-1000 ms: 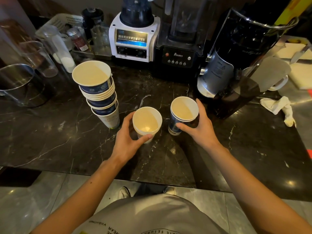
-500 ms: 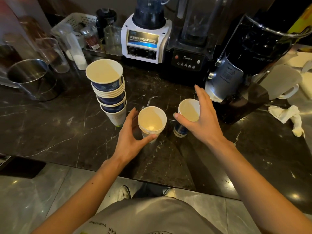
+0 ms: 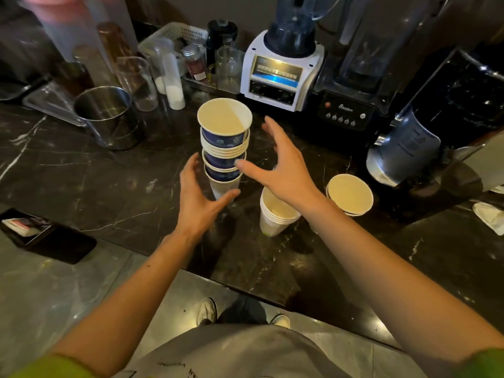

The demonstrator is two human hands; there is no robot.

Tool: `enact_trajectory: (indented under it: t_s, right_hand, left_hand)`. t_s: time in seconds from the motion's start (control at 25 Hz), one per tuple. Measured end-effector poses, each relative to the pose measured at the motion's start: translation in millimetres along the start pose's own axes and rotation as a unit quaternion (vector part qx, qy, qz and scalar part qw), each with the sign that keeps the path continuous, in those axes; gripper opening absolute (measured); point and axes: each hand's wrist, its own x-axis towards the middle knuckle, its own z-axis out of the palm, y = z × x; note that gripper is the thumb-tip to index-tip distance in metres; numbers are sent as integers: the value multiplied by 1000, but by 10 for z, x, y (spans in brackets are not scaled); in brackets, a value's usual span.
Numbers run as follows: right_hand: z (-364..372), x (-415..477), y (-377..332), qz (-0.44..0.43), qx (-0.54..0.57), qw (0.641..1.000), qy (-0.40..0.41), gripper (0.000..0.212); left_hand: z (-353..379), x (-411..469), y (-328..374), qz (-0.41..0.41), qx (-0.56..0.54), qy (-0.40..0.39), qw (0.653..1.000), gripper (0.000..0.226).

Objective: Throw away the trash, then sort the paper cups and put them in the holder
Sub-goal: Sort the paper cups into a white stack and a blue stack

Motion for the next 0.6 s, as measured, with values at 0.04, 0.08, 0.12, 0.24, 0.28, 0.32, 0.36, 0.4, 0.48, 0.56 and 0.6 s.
enact_trajectory:
  t_s: [0.04, 0.08, 0.12, 0.24, 0.28, 0.32, 0.36, 0.4, 0.48, 0.56, 0.6]
  right_hand:
    - [62, 93, -58, -1, 5, 1000, -2, 104]
    - [99, 176, -101, 2, 8, 1000, 0, 105]
    - [146, 269, -146, 6, 10, 1000, 4, 106]
    - [215, 416, -191, 10, 18, 1000, 16, 101]
    - [230, 435, -193, 2, 21, 999, 23, 96]
    - [235, 461, -197, -4, 23, 999, 31, 91]
    - [226, 452, -186, -4, 28, 999, 34, 87]
    - [208, 464, -193, -1, 37, 998, 41, 85]
    - [141, 467, -226, -5, 57, 996, 61, 84]
    - [9, 470, -292, -24, 77, 994, 79, 80]
    - [-96, 470, -316, -38, 84, 991, 98, 77]
  left_hand:
    - [-20, 64, -13, 1, -7, -14, 1000, 108]
    - [-16, 128, -19, 5, -19, -25, 1000, 113]
    - [-24, 209, -22, 7, -37, -35, 999, 116]
    - [-2, 360, -44, -2, -72, -57, 996, 116]
    - [-2, 395, -64, -3, -74, -66, 995, 112]
    - [0, 441, -77, -2, -75, -73, 995, 106]
    - [17, 439, -93, -4, -75, -75, 994, 99]
    - [23, 466, -104, -6, -75, -75, 994, 94]
    - [30, 536, -63, -8, -74, -81, 994, 89]
    - [50, 637, 21, 4, -61, -95, 994, 87]
    - [77, 707, 84, 20, -52, -105, 993, 87]
